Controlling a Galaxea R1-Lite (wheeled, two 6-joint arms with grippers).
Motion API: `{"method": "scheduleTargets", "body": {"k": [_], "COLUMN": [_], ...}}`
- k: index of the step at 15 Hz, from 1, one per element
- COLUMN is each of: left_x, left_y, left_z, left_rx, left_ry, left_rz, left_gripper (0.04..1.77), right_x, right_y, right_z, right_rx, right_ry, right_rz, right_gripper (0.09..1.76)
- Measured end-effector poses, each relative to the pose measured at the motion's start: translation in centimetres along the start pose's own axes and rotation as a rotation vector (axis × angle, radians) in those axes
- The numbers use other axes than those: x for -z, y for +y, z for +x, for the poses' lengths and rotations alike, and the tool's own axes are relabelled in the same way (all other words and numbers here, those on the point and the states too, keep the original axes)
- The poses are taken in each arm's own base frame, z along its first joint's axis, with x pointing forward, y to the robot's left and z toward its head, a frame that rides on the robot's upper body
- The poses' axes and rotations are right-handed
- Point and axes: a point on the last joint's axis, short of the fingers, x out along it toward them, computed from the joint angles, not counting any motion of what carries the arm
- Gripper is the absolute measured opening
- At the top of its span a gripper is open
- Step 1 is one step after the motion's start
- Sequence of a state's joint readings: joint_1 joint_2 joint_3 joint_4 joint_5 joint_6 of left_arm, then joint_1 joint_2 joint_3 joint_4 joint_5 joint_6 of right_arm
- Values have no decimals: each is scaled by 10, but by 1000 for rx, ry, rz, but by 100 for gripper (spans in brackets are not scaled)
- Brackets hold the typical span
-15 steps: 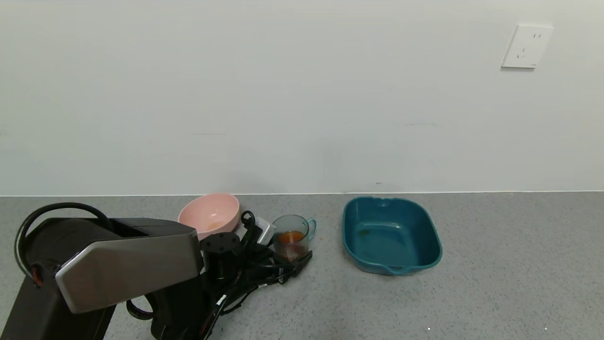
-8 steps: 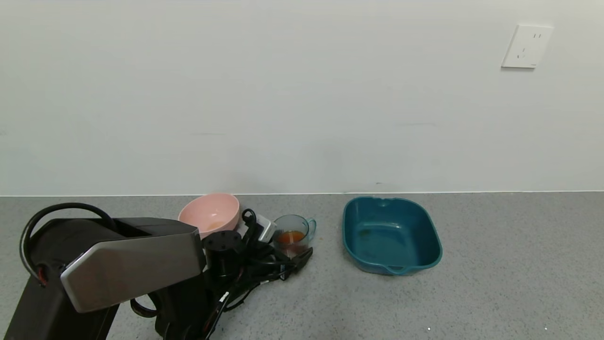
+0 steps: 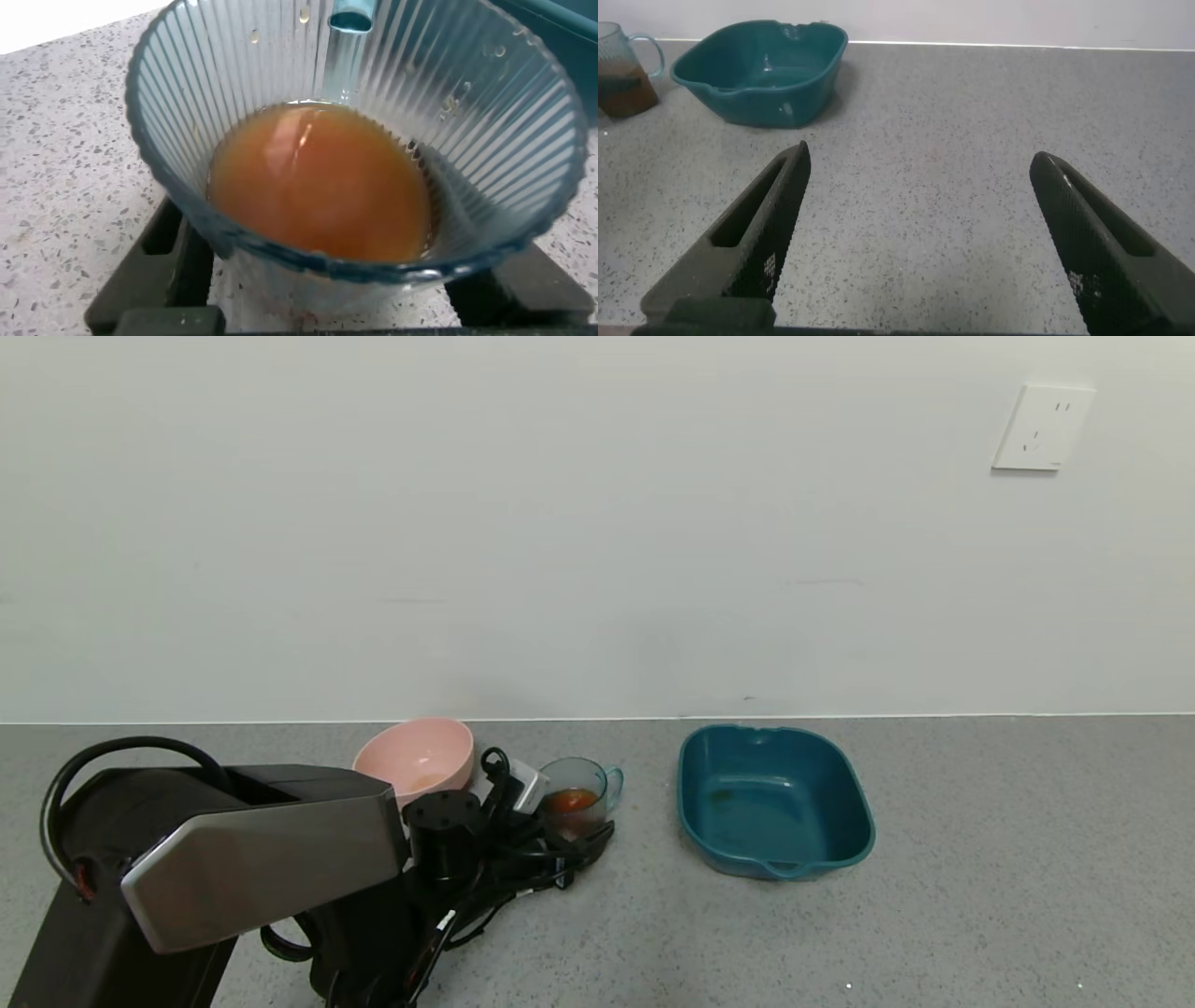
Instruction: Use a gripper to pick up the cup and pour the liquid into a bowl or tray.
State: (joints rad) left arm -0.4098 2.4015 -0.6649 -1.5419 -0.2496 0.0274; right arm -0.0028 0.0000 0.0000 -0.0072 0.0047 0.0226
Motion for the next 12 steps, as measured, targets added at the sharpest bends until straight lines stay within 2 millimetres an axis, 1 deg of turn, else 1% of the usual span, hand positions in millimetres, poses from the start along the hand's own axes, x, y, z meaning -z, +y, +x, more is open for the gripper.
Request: {"method": "scheduleTargets", "body": {"k": [12], "left_x": [-2], "left_y": [-1], "left_z": [0], "left_rx": [-16], "left_ry": [-13], "left_rz": [4], "left_gripper": [133], "right_x": [0], "right_y": [0], "right_z": [0], "right_rx": [0], "right_ry": [0], "right_rz": [0], "right_gripper": [171]}}
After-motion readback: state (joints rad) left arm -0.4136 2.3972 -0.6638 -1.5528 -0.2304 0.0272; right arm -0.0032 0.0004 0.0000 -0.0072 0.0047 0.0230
